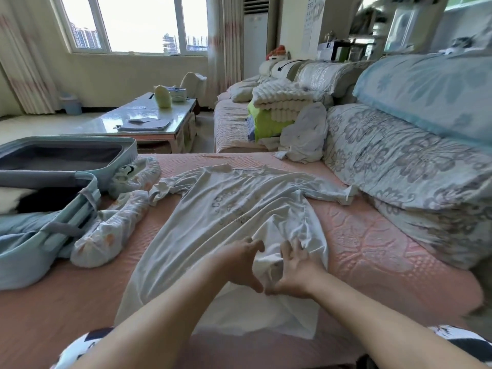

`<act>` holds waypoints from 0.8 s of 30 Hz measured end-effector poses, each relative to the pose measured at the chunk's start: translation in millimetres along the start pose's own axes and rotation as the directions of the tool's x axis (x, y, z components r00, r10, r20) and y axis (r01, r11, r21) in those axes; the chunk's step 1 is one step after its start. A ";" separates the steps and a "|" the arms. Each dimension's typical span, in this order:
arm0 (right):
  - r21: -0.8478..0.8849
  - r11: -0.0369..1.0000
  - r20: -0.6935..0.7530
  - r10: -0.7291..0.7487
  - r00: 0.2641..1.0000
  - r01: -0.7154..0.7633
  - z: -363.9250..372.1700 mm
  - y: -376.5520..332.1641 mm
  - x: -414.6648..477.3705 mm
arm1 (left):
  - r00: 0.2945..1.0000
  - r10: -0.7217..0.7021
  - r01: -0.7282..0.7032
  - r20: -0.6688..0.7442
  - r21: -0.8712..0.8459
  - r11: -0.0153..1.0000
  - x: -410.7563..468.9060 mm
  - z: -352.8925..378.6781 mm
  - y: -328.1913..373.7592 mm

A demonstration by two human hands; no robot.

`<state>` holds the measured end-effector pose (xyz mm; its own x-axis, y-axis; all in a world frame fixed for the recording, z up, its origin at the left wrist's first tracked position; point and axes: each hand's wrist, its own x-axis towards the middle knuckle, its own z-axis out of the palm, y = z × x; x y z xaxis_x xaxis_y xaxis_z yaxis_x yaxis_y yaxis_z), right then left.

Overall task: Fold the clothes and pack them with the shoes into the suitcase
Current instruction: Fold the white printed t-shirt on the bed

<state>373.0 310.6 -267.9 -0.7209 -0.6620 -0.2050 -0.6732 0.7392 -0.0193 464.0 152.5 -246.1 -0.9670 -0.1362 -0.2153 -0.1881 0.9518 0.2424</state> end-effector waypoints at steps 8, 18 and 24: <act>0.275 0.958 -0.151 -0.046 0.988 0.087 -0.7 28.6 -10.2 | 0.999 -0.042 0.042 -0.012 -0.016 0.999 20.4 7.3 14.6; -0.097 0.945 0.234 0.328 0.915 -0.313 -8.8 118.6 -36.2 | 0.780 0.070 0.059 0.622 -0.185 0.981 14.0 13.7 44.9; -0.036 0.983 0.148 0.184 0.972 -0.181 -12.6 101.3 -34.4 | 0.959 0.281 -0.280 -0.047 0.022 0.960 22.0 25.7 46.0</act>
<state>327.5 406.7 -250.4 -0.8004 -0.4886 -0.3474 -0.5371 0.8418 0.0535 438.4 200.4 -264.0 -0.9878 0.1242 -0.0939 0.0945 0.9576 0.2721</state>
